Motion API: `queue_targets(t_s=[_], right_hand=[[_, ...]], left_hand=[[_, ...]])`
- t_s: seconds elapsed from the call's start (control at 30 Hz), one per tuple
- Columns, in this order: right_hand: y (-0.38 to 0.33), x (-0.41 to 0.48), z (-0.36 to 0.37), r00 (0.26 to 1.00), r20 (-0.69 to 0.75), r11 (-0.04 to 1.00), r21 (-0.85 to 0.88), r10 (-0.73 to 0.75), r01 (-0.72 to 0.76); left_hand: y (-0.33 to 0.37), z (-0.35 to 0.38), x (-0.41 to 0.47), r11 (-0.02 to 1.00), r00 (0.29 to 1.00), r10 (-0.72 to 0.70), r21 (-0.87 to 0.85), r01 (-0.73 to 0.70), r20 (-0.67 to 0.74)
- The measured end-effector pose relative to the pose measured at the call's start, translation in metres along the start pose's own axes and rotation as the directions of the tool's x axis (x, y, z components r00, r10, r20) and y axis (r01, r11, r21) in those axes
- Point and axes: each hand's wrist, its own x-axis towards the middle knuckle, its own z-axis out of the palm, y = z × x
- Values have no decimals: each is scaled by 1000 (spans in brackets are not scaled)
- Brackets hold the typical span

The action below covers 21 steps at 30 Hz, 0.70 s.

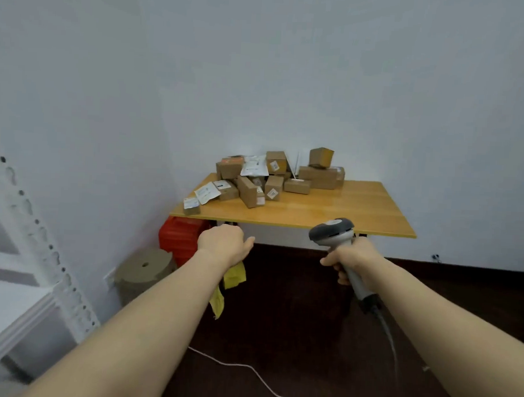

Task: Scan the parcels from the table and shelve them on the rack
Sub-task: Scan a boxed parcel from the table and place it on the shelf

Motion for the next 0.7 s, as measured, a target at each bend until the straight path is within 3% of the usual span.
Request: queue_targets(t_s=[0.1, 0.23, 0.3, 0.47, 0.7], right_hand=[[-1, 38, -20, 999, -45, 999, -34, 18, -19], [-32, 95, -34, 996, 40, 973, -218, 80, -70], [-54, 127, -34, 991, 90, 970, -232, 100, -76], [-95, 205, -23, 973, 225, 998, -28, 54, -49], [-119, 327, -17, 960, 280, 961, 271, -21, -58]], left_hand=[[17, 15, 44, 1000, 998, 22, -6, -22, 51], [28, 30, 120, 999, 995, 36, -27, -33, 92], [27, 33, 158, 999, 991, 28, -35, -24, 128], [15, 43, 249, 1000, 976, 7, -12, -4, 220], [14, 77, 360, 999, 959, -36, 6, 36, 281]])
